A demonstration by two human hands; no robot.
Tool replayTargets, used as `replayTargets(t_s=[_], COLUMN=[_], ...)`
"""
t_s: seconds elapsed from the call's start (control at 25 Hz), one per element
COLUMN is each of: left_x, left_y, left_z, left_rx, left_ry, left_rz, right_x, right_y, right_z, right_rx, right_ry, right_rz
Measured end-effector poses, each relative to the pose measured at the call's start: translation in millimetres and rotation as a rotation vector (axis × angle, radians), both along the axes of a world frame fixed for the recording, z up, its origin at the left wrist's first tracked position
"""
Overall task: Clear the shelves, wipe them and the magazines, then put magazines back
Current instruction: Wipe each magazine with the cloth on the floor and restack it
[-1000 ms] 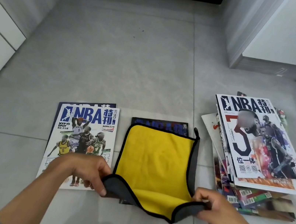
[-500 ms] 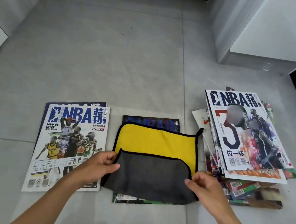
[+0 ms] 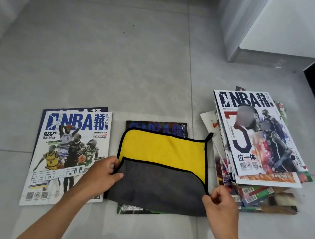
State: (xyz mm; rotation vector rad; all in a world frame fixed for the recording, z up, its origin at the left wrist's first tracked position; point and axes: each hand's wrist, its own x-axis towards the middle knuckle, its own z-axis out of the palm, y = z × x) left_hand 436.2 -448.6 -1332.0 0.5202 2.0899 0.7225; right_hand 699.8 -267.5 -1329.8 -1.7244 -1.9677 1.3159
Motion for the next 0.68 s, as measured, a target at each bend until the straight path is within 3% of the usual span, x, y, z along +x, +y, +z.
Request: replayTargets(t_s=[0.08, 0.16, 0.2, 0.28, 0.36, 0.44, 0.56, 0.68], left_x=[0, -5, -8, -7, 5, 21, 40, 48], left_y=[-4, -9, -11, -11, -6, -1, -5, -7], left_z=[-1, -5, -6, -5, 2, 8, 1, -9], left_rx=[0.017, -0.066, -0.136, -0.259, -0.164, 0.023, -0.038, -0.091], left_ry=[-0.157, -0.196, -0.132, 0.170, 0.469, 0.530, 0.461, 0.510], left_rz=[-0.012, -0.054, -0.093, -0.225, -0.394, -0.626, -0.932, -1.006], right_x=[10, 20, 24, 27, 26, 29, 37, 34], right_y=[-7, -13, -15, -17, -20, -23, -27, -21], right_z=[-1, -2, -4, -9, -10, -16, -29, -37], right_rx=[-0.016, -0.049, -0.058, -0.047, 0.062, 0.364, 0.637, 0.698], right_ry=[0.078, 0.072, 0.021, -0.088, -0.128, -0.148, -0.280, -0.337], right_rz=[-0.058, -0.087, -0.082, -0.058, 0.015, 0.270, 0.846, 0.889])
